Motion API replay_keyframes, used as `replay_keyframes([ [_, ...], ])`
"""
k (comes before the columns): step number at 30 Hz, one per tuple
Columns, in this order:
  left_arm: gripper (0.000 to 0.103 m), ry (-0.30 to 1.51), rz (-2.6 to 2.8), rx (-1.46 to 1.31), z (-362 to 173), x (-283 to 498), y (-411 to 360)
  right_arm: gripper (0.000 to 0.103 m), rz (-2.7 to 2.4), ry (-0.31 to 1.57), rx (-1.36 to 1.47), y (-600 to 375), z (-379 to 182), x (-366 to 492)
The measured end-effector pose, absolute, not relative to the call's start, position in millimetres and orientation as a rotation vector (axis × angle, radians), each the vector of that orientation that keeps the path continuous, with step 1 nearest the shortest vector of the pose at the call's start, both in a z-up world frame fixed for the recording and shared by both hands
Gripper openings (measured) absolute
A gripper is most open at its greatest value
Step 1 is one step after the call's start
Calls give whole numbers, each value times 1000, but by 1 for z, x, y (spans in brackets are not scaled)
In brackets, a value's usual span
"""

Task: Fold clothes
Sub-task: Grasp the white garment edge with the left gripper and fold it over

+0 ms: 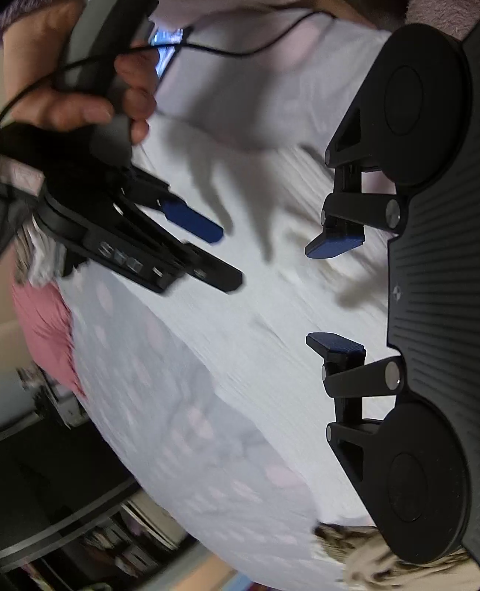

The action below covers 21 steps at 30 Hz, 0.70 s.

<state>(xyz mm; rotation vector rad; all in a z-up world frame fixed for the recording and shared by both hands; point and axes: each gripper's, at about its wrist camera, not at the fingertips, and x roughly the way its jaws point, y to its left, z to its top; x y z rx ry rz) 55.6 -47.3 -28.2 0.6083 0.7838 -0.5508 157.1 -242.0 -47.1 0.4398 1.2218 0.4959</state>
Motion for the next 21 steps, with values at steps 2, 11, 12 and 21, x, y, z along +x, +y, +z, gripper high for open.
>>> replay_keyframes([
  [2, 42, 798, -512, 593, -28, 62, -39, 61, 488, 1241, 459, -235, -54, 167],
  [11, 42, 846, -349, 519, -18, 92, -1, 42, 497, 1299, 416, -198, -76, 194],
  [12, 42, 854, -335, 506, -17, 96, 4, 32, 506, 1298, 408, -193, -76, 194],
  [21, 42, 939, -235, 321, -9, 116, 46, 10, 545, 1214, 366, -183, -32, 193],
])
